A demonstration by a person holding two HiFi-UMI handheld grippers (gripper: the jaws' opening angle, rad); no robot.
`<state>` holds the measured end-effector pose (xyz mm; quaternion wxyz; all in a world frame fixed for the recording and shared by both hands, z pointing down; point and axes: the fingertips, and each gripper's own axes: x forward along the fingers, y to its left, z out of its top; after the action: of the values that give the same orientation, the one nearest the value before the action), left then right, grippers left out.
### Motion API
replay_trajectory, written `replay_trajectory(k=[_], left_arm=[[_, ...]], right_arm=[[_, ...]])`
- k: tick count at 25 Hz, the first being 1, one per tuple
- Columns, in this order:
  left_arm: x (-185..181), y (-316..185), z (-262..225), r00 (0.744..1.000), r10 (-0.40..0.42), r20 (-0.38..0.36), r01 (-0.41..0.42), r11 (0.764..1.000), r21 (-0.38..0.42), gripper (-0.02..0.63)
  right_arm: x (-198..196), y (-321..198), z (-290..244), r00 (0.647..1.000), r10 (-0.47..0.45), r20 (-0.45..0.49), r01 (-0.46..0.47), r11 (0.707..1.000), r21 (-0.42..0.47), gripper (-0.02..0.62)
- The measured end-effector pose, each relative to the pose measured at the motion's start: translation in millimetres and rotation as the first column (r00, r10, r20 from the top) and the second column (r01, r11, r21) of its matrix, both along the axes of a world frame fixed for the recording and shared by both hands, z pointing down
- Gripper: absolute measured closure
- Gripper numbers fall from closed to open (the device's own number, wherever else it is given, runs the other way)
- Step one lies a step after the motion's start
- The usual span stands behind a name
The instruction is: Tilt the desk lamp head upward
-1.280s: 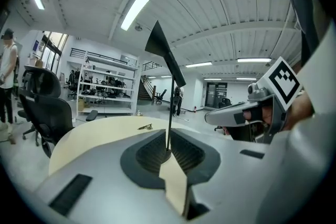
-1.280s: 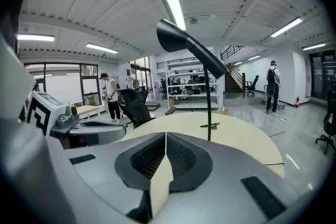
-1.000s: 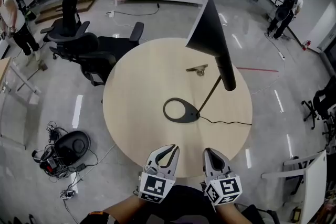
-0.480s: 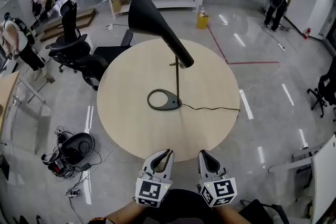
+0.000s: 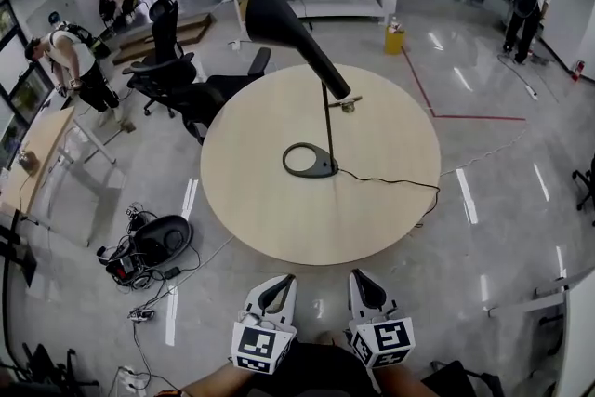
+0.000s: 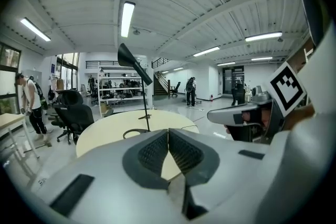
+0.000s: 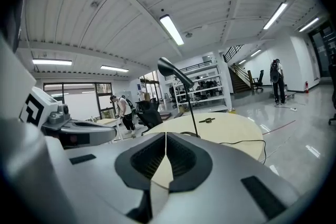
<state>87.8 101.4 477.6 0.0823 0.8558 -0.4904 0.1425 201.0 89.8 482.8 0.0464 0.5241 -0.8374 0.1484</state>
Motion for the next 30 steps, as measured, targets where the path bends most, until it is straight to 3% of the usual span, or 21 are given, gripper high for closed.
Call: replay_trajectory(k=[8,17,22,25,30], left_arm=[[-31.3,39.7,-17.3,1.000,-0.006,0.007,0.006,0.998,0.055,0.559],[-175.1,102.4,-8.9,0.994,-0.102,-0.032,0.102,0.995,0.022,0.560],[-231.7,130.2,-8.4,0.998,-0.044,-0.047,0.046,0.999,0.025,0.560],[-247.2,147.5,-0.7,0.995,-0.006,-0.099,0.009,0.999,0.032,0.560],[-261.1,159.6,-2.8,0.993,0.017,-0.116,-0.012,0.999,0.046,0.560]], right_arm=[[-49.9,39.0,-14.9,0.997,-0.074,-0.008,0.074,0.996,0.046,0.580],[-172.9,86.8,-27.3,0.996,-0.088,-0.025,0.089,0.995,0.049,0.580],[-231.2,119.4,-26.8,0.998,-0.041,-0.037,0.042,0.999,0.025,0.580],[-247.5,145.7,-20.5,0.998,-0.009,-0.055,0.008,1.000,-0.008,0.580],[-259.4,170.4,-16.6,0.996,0.012,-0.087,-0.013,1.000,-0.019,0.580]])
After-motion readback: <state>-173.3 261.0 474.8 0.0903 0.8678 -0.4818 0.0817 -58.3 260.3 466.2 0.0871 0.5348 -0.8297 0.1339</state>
